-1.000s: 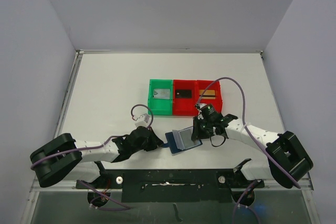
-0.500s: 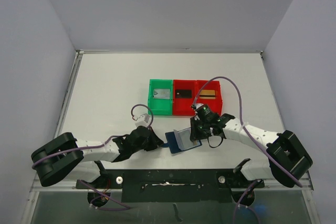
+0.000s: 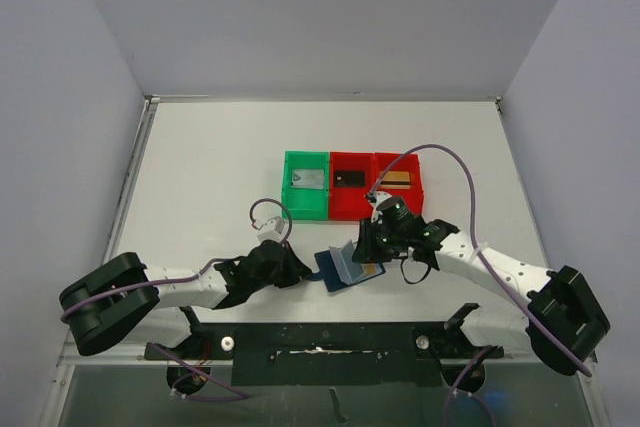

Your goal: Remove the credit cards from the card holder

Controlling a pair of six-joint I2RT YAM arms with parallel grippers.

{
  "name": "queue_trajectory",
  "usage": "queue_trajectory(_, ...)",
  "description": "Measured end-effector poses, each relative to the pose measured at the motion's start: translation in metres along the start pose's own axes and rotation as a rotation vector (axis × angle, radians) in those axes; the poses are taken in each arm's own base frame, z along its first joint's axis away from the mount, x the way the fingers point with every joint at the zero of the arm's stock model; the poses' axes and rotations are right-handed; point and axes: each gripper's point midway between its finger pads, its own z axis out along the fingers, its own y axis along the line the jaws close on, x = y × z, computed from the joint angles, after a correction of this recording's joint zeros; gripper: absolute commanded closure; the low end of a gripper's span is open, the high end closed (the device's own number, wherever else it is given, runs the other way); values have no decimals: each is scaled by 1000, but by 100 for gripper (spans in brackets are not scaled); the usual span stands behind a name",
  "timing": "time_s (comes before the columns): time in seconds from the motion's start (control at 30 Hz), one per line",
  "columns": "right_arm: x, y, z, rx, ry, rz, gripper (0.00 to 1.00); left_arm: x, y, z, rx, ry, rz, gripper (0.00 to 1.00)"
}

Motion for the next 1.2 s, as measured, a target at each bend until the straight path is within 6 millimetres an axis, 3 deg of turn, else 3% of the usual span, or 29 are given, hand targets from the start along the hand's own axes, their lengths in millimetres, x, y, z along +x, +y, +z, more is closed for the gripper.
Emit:
queue_trajectory(0.2, 5, 16, 1, -69, 20, 0, 77, -1, 0, 0, -3, 0, -2, 100)
queue_trajectory(0.4, 16, 17, 10, -43, 67, -21, 81, -1, 1, 0, -11, 2, -1, 100)
queue_trajectory(0.53, 19, 22, 12, -37, 82, -40, 74, -2, 2, -2, -18, 3, -2, 100)
queue_trajectory(0.7, 19, 49, 10, -170, 94, -68, 55, -4, 4, -8, -29, -1, -2, 77)
queue_trajectory(0.87, 5, 66, 2, -243, 73, -98, 55, -14, 3, -19, -52, -20, -3, 62)
queue_trajectory(0.97, -10, 61, -2, -242, 34, -76, 56, -25, -6, -27, -46, -45, -6, 58)
queue_trajectory(1.1, -33, 38, -5, -204, -25, 10, 60, -42, -29, -39, 7, -80, -10, 56)
queue_trajectory(1.2, -34, 24, -3, -178, -34, 73, 62, -47, -46, -43, 45, -76, -8, 56)
